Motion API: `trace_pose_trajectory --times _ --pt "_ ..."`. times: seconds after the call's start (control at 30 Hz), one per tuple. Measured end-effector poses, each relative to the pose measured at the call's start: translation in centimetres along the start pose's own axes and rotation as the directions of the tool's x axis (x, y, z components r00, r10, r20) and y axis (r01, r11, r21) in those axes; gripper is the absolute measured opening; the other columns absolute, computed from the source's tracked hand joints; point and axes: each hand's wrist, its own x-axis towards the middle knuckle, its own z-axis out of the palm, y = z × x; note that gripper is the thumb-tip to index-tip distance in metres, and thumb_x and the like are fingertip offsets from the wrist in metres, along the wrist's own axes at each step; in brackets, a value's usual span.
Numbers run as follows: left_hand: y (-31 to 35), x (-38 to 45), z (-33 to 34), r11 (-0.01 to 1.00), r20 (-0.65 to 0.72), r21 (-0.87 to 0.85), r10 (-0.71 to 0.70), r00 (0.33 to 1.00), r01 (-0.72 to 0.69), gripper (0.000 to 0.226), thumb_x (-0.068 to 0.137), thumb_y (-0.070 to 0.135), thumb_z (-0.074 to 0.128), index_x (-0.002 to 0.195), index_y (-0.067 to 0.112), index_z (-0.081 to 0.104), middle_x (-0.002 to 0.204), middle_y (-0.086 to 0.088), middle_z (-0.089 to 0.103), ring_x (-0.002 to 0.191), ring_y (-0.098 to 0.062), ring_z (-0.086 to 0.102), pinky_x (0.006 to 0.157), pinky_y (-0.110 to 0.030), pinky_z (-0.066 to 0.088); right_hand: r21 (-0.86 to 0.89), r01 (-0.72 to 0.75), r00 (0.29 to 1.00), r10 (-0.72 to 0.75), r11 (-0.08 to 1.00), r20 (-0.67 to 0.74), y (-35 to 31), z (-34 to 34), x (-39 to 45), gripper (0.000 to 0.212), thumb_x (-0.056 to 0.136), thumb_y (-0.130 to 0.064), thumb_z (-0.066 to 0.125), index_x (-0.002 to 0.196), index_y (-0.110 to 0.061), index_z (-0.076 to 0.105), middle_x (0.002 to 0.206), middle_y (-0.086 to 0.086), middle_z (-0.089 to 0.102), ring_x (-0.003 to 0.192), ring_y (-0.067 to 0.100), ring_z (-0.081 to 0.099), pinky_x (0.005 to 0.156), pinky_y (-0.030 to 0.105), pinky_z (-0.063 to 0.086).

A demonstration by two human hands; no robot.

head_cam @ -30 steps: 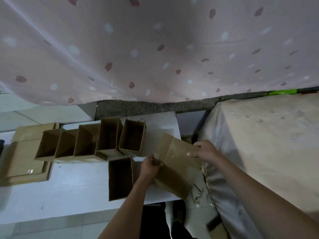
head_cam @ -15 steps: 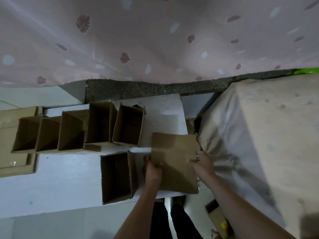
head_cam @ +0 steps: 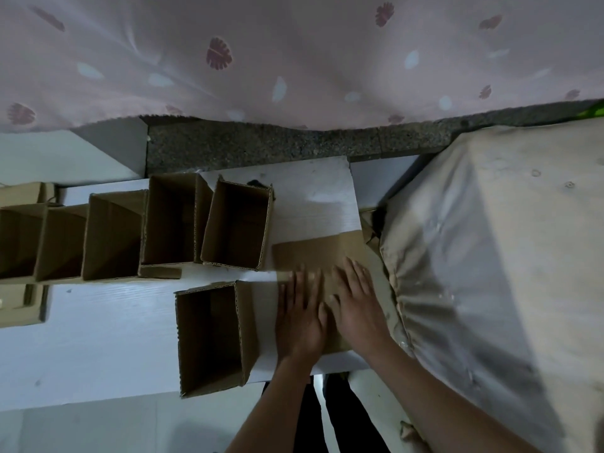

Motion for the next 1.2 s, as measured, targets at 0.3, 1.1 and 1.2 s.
trace_pose_trajectory --times 0.3,1.1,1.2 --pt "-0.2 0.0 2.7 0.999 -0.134 0.032 -0.021 0.991 0.025 0.066 0.102 0.035 0.029 0.161 0.011 0.010 0.169 -0.009 0.004 0.156 -0.023 0.004 0.126 -0.043 0.007 -0.116 0.051 0.999 -0.051 0.992 0.001 1.7 3.4 -0.6 0.063 0.104 -0.041 0.027 0.159 -0.013 0.015 0.167 0.013 0.005 0.154 0.026 0.006 0.124 0.046 0.014" --pt "5.1 -0.6 -2.7 0.814 0.160 -0.059 -0.564 0.810 0.579 0.085 0.101 0.046 0.046 0.158 0.016 -0.009 0.160 -0.029 0.010 0.143 -0.045 0.025 0.118 -0.052 0.024 0.334 -0.579 0.814 0.509 0.744 0.278 0.0 -1.1 -0.1 0.090 0.081 -0.044 0.077 0.147 -0.008 0.028 0.142 0.015 0.042 0.132 0.034 0.043 0.106 0.043 0.044" --pt "5.2 -0.6 -4.9 0.628 0.230 -0.365 -0.655 0.720 0.687 0.095 0.096 0.029 0.063 0.158 0.014 -0.007 0.147 -0.024 0.029 0.131 -0.041 0.039 0.113 -0.050 0.032 0.520 -0.671 0.721 0.628 0.528 0.292 0.5 -2.4 -0.2 0.050 0.080 -0.023 0.081 0.110 -0.018 0.041 0.101 -0.003 0.054 0.102 0.026 0.062 0.075 0.026 0.046"
